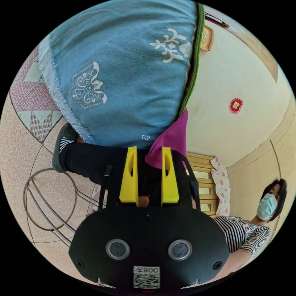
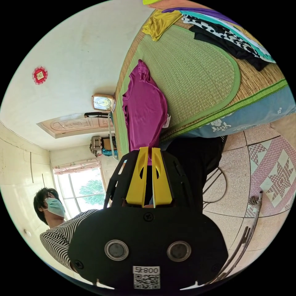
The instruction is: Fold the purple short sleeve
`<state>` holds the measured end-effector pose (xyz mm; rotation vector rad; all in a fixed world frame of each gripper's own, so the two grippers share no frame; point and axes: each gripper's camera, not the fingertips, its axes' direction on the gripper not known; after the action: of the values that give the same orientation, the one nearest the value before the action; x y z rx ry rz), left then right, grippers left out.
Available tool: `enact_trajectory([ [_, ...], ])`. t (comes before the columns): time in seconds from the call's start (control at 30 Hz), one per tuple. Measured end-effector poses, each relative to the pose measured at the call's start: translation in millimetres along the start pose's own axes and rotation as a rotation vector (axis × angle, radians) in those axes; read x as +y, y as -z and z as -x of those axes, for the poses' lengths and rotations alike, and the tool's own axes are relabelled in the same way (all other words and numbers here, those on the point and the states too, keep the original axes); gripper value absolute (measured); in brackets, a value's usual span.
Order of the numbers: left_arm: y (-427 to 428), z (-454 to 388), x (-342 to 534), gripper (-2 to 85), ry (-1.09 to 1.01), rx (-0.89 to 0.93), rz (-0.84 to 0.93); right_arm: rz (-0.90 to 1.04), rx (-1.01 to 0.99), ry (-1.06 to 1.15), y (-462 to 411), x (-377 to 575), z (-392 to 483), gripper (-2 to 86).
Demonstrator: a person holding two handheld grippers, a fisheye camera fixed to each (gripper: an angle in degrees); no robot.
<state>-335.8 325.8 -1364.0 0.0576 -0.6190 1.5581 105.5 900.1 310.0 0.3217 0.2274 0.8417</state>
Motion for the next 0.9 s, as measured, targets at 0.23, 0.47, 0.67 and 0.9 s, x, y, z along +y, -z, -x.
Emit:
enact_trajectory([
  [0.23, 12.5, -10.5, 20.1, 2.7, -0.024, 0.027, -0.006, -0.004, -0.018, 0.002, 0.8, 1.5, -3.2, 1.7],
  [0.47, 44.9, -48.3, 46.8, 1.4, -0.113, 0.147, -0.103, -0.006, -0.06, 0.04, 4.8, 4.1, -0.9, 1.7],
  [0.67, 59.7, -95.6, 65.8, 1.2, -0.212, 0.208, -0.131, -0.037, -0.107, 0.111, 18.0, 8.7, 12.3, 1.7],
  [0.9, 53.1, -145.9, 78.6, 1.1, -0.296, 0.223, -0.105, -0.061, -0.136, 0.179, 30.4, 14.4, 26.9, 1.6],
])
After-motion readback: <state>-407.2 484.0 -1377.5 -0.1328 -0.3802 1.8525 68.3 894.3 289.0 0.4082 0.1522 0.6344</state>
